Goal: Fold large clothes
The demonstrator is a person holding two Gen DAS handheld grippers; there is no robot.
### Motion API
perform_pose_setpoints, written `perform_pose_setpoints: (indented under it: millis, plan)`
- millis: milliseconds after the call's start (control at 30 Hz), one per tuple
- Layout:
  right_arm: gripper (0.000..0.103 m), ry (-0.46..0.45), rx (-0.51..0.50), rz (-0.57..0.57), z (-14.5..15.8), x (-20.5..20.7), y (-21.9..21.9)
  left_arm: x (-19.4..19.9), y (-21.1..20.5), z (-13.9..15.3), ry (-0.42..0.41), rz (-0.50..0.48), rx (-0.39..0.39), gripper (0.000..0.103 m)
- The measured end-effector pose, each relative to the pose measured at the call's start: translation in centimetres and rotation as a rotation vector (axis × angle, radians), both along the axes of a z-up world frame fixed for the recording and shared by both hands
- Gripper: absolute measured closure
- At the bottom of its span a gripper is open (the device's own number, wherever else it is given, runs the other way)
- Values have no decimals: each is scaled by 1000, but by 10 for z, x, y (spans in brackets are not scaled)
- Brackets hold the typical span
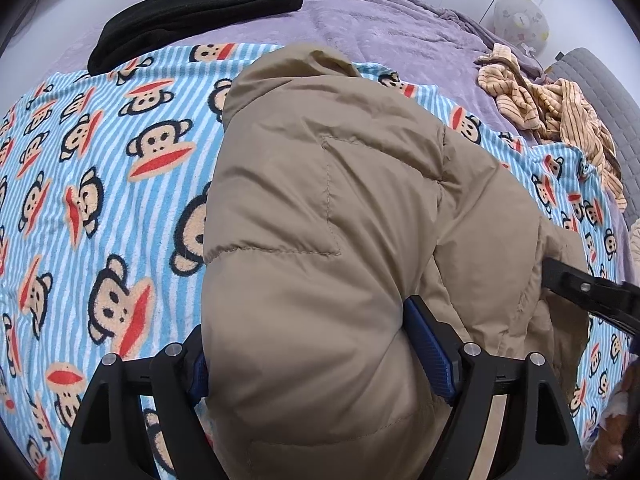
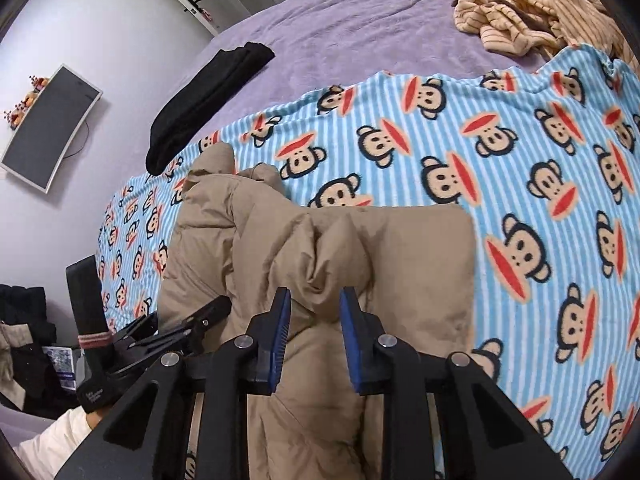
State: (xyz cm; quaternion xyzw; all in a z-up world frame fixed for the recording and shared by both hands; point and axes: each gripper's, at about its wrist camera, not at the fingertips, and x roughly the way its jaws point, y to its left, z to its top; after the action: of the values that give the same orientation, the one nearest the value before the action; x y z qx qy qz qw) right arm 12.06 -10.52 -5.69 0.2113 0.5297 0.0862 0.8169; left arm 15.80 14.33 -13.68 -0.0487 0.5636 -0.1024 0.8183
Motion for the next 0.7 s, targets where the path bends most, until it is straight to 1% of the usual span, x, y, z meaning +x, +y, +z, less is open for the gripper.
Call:
perform_pose_setpoints:
  millis: [67, 133, 200, 233, 267, 333, 367, 400, 467, 567, 633, 700]
  plan:
    - [75, 29, -6, -29, -17, 12, 4, 2, 6, 10, -16, 13, 4, 20]
    - [77, 87, -21, -87, -40, 22, -1, 4, 12, 24, -85, 20, 12, 20]
    - [82, 135, -2, -142, -60, 30, -10, 9, 14, 31, -136, 16, 22, 20]
    - [84, 157, 7, -166, -69, 32, -17, 12, 12, 29, -138, 9, 27, 20]
    - [86, 173, 6, -177, -75, 32, -20, 17, 10, 24, -114, 1, 29, 20]
    - [86, 192, 25, -186, -87, 35, -27, 25, 3, 9, -58, -25, 13, 19]
    - [87, 201, 36, -191, -91, 34, -31, 26, -1, 3, -48, -33, 18, 15]
    - [87, 207, 43, -195, -94, 34, -33, 26, -6, -3, -44, -42, 29, 8]
    - [87, 209, 35, -192, -98, 36, -34, 24, -12, -11, -37, -54, 37, 8]
    - [88, 204, -20, -151, -105, 39, -31, 21, -14, -12, -39, -58, 52, 7]
    - [88, 212, -13, -155, -105, 38, -32, 19, -10, -13, -34, -51, 44, 7]
    - [86, 220, -3, -167, -97, 33, -34, 17, -6, -14, -29, -37, 30, 7]
